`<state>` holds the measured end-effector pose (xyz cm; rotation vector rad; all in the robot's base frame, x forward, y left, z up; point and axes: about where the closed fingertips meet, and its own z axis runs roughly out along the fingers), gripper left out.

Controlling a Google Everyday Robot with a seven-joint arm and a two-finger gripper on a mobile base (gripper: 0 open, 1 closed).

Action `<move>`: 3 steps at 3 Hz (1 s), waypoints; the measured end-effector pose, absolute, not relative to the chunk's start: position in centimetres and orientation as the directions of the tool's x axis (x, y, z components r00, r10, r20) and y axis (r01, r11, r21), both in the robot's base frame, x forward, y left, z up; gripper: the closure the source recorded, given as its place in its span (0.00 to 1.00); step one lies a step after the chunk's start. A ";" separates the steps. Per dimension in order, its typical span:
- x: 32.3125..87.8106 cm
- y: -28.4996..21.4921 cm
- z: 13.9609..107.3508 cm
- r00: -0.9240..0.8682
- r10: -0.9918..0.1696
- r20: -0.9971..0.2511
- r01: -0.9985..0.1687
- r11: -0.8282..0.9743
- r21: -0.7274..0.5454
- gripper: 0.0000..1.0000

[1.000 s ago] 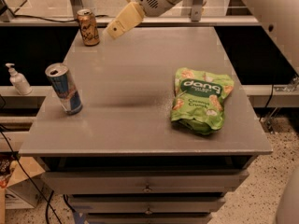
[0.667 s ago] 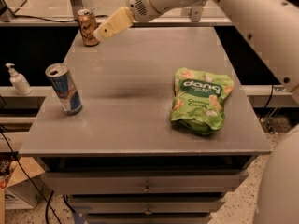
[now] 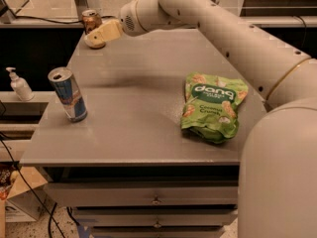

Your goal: Knock orange can over

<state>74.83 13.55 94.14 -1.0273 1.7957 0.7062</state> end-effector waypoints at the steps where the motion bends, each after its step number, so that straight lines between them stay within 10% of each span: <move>1: 76.9 15.4 91.9 -0.258 -0.299 -0.919 -0.853 0.517 0.072 0.00; 3: 80.2 17.9 89.4 -0.304 -0.202 -0.931 -0.803 0.580 0.137 0.00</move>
Offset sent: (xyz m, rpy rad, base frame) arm 0.0579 0.0443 -0.0538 0.1228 0.0477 -0.1503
